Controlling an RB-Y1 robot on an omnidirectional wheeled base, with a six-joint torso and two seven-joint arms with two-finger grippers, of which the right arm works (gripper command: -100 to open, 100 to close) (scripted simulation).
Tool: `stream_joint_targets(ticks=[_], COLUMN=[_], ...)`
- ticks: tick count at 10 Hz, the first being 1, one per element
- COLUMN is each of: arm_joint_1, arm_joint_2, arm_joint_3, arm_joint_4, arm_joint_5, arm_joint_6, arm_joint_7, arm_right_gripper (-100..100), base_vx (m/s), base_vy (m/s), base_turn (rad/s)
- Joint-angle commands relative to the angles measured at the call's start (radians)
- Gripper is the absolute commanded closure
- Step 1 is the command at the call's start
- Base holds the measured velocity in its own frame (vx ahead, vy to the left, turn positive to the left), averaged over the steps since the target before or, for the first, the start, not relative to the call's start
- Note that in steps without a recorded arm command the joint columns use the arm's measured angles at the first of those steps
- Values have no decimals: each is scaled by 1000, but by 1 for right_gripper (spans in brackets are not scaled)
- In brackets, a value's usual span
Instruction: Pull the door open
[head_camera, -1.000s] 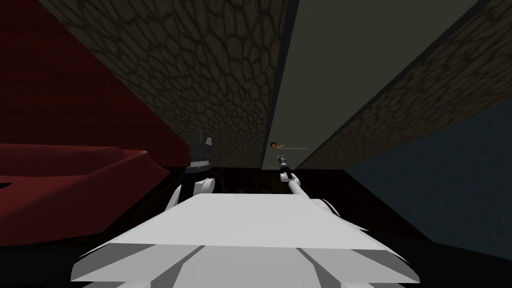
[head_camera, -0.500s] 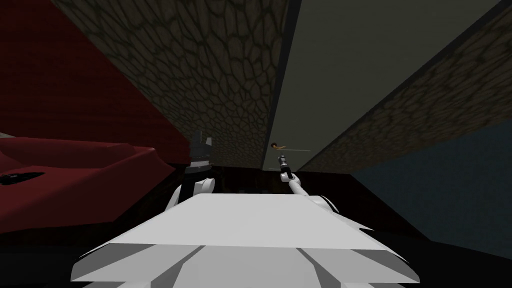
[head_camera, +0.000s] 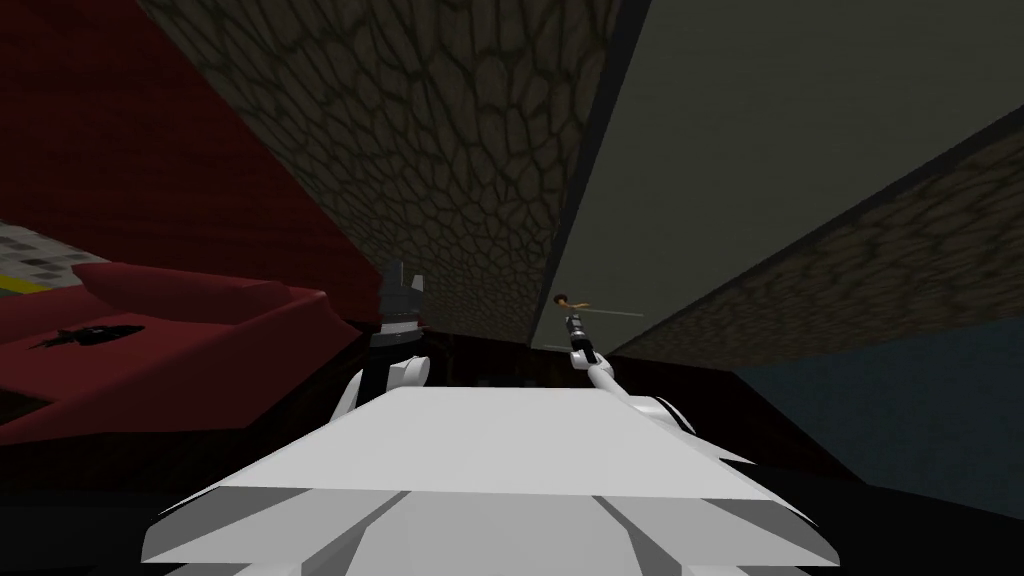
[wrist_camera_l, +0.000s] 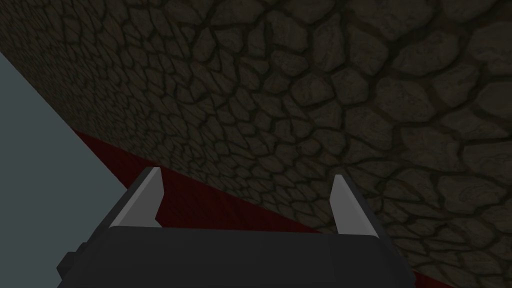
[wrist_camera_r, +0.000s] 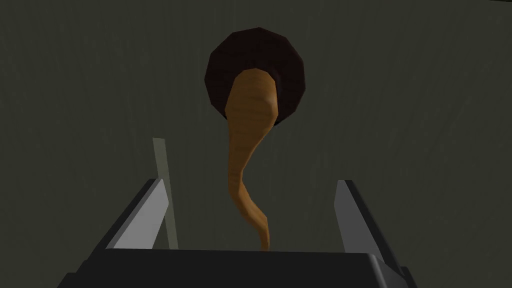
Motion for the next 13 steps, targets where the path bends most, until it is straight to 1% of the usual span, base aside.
stream_joint_targets(ticks=[1, 2, 3, 4, 5, 6, 7, 8, 13], arm_joint_1=[21, 36, 32, 36, 36, 51, 48, 48, 48], arm_joint_2=[-28, -57, -57, -57, -57, -85, -72, -72, -72], arm_joint_3=[-10, -21, -21, -21, -21, -33, -28, -28, -28], arm_joint_4=[-2, 11, 35, 15, 11, 24, 16, 16, 16], arm_joint_5=[-8, -17, -17, -17, -17, -26, -22, -22, -22], arm_joint_6=[-10, -27, -27, -27, -27, -44, -36, -36, -36], arm_joint_7=[-22, -44, -44, -44, -44, -64, -53, -53, -53], arm_right_gripper=[-100, -100, -100, -100, -100, -100, -100, 100, 100], base_vx=[176, 205, 162, 56, -4, 93, 61, -19, -8], base_vy=[41, 47, 25, -3, -8, 24, 9, -4, -2], base_turn=[171, 224, 102, -28, -14, 190, 43, -41, -1])
